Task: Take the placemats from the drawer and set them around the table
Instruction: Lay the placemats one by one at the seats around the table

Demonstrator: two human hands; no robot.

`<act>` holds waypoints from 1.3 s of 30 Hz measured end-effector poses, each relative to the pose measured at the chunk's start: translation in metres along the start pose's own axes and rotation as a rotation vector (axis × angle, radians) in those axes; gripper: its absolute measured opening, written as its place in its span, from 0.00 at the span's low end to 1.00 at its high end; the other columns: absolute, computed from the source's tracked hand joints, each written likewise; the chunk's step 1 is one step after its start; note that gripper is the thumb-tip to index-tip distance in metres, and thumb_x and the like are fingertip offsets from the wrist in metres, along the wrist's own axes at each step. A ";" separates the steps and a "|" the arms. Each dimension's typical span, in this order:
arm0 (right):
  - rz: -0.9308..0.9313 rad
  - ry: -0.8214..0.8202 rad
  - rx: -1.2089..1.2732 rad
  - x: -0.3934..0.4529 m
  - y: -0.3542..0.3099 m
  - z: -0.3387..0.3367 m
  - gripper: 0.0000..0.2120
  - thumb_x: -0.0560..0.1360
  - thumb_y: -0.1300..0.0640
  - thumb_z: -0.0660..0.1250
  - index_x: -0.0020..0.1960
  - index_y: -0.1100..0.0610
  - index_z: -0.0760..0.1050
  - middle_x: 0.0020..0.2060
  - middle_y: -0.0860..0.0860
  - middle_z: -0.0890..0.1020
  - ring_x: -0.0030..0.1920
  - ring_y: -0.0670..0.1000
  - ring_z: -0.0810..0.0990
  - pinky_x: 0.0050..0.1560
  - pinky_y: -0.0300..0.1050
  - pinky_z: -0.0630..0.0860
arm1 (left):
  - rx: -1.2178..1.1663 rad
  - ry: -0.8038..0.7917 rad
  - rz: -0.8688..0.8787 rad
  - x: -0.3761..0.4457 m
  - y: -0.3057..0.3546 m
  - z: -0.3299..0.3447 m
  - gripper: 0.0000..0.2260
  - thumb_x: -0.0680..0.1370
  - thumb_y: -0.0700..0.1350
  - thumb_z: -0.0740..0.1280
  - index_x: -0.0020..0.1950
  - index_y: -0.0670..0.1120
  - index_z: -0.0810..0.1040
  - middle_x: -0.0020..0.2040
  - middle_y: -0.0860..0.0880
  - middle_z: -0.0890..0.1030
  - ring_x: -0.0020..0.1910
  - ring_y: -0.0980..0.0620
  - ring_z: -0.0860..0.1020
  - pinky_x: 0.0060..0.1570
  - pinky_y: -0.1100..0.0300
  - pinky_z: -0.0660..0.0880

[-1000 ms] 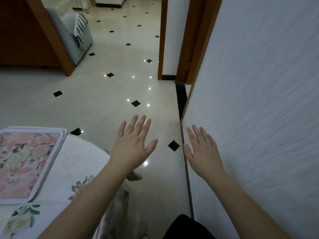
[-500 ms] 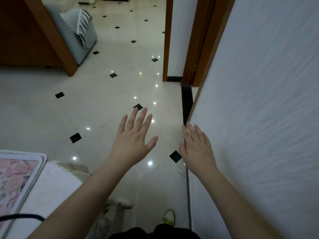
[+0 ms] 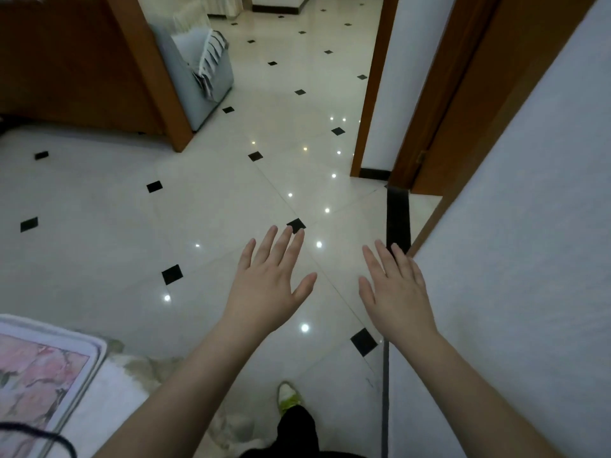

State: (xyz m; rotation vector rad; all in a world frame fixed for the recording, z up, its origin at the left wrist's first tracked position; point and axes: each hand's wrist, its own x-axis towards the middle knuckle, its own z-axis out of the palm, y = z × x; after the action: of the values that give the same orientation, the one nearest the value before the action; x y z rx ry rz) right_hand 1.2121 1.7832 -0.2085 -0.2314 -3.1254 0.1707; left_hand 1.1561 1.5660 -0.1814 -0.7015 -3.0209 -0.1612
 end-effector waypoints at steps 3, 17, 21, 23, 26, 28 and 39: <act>-0.027 -0.002 -0.020 0.046 -0.017 -0.007 0.31 0.79 0.42 0.39 0.80 0.50 0.52 0.79 0.51 0.55 0.79 0.54 0.51 0.77 0.54 0.49 | 0.005 0.020 -0.036 0.032 -0.026 -0.003 0.35 0.78 0.66 0.40 0.82 0.52 0.49 0.82 0.51 0.53 0.81 0.50 0.47 0.78 0.48 0.44; -0.114 0.028 -0.057 0.213 -0.052 -0.038 0.28 0.81 0.42 0.40 0.80 0.48 0.50 0.80 0.50 0.51 0.79 0.53 0.47 0.77 0.53 0.46 | -0.016 0.011 -0.185 0.151 -0.115 -0.021 0.36 0.76 0.67 0.37 0.82 0.52 0.50 0.82 0.52 0.50 0.81 0.51 0.44 0.78 0.48 0.43; -0.173 0.004 -0.028 0.265 -0.063 -0.037 0.26 0.83 0.42 0.43 0.80 0.46 0.49 0.80 0.48 0.48 0.79 0.52 0.44 0.76 0.51 0.41 | -0.027 0.012 -0.255 0.184 -0.121 -0.031 0.38 0.74 0.67 0.33 0.82 0.54 0.46 0.82 0.54 0.45 0.80 0.52 0.40 0.77 0.49 0.40; -0.222 0.012 -0.001 0.297 -0.070 -0.035 0.27 0.83 0.42 0.45 0.80 0.46 0.50 0.80 0.49 0.50 0.79 0.53 0.45 0.76 0.50 0.41 | -0.022 0.025 -0.298 0.206 -0.128 -0.034 0.38 0.74 0.68 0.33 0.82 0.55 0.46 0.82 0.54 0.46 0.80 0.53 0.41 0.77 0.50 0.41; -0.290 -0.006 0.042 0.344 -0.084 -0.037 0.27 0.83 0.42 0.45 0.80 0.47 0.49 0.80 0.48 0.50 0.79 0.53 0.45 0.76 0.50 0.40 | 0.014 -0.012 -0.377 0.237 -0.143 -0.037 0.39 0.72 0.67 0.30 0.81 0.55 0.43 0.82 0.54 0.44 0.80 0.53 0.39 0.77 0.50 0.39; -0.354 -0.016 0.060 0.371 -0.096 -0.040 0.27 0.83 0.42 0.43 0.80 0.47 0.48 0.80 0.48 0.49 0.79 0.53 0.45 0.76 0.49 0.40 | 0.034 -0.010 -0.423 0.252 -0.152 -0.043 0.39 0.72 0.67 0.30 0.82 0.55 0.44 0.82 0.54 0.44 0.80 0.53 0.40 0.77 0.50 0.40; -0.763 -0.072 0.111 0.437 -0.226 -0.032 0.34 0.78 0.39 0.37 0.79 0.49 0.56 0.78 0.51 0.59 0.78 0.55 0.55 0.76 0.53 0.49 | 0.060 0.093 -0.880 0.212 -0.229 -0.061 0.36 0.76 0.67 0.36 0.81 0.55 0.52 0.82 0.53 0.51 0.81 0.51 0.46 0.77 0.48 0.45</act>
State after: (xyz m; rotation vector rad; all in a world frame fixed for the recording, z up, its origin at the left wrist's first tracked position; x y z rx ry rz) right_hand 0.7473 1.6286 -0.1546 0.9620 -2.9921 0.3356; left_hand 0.8652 1.4482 -0.1294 0.6512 -2.9806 -0.1117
